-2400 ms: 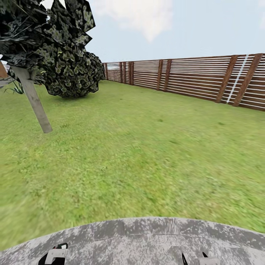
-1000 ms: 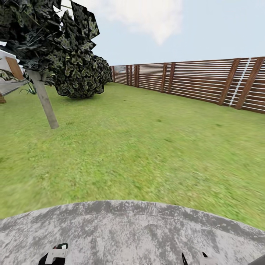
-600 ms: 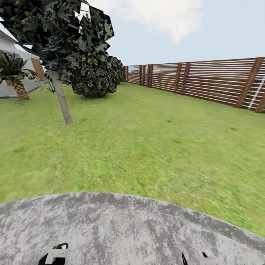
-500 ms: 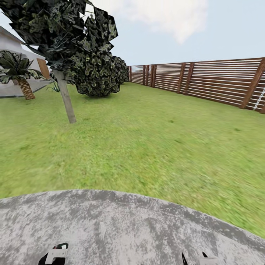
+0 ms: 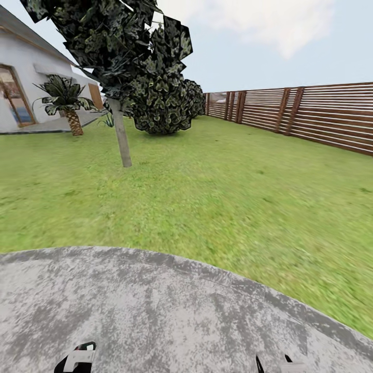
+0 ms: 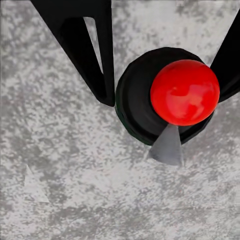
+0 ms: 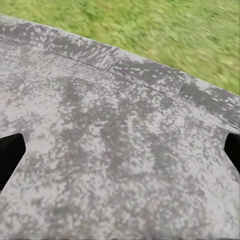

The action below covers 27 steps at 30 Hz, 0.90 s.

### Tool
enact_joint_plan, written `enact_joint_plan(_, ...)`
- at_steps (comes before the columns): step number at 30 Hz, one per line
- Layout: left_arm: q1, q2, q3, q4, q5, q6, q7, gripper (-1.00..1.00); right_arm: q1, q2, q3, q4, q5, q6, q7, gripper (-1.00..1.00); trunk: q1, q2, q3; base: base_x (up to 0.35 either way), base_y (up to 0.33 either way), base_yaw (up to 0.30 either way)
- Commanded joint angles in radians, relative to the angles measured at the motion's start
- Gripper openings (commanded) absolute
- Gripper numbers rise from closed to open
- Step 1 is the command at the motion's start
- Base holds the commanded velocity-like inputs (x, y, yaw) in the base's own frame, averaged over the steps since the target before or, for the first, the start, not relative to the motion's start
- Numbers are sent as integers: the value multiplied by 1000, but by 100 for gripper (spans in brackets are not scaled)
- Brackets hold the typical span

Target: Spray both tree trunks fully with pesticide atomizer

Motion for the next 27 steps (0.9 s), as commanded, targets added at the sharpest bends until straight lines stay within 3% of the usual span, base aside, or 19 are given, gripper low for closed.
enact_joint_plan(1, -1, 1, -7, 1, 11, -4, -1, -100, 0, -1, 2, 0, 0, -3, 0, 100, -1, 0, -1, -283, -137, 276)
enact_joint_plan(27, -1, 1, -7, 1, 11, -4, -1, -100, 0, 0, 2, 0, 0, -3, 0, 100, -1, 0, -1, -283, -165, 276)
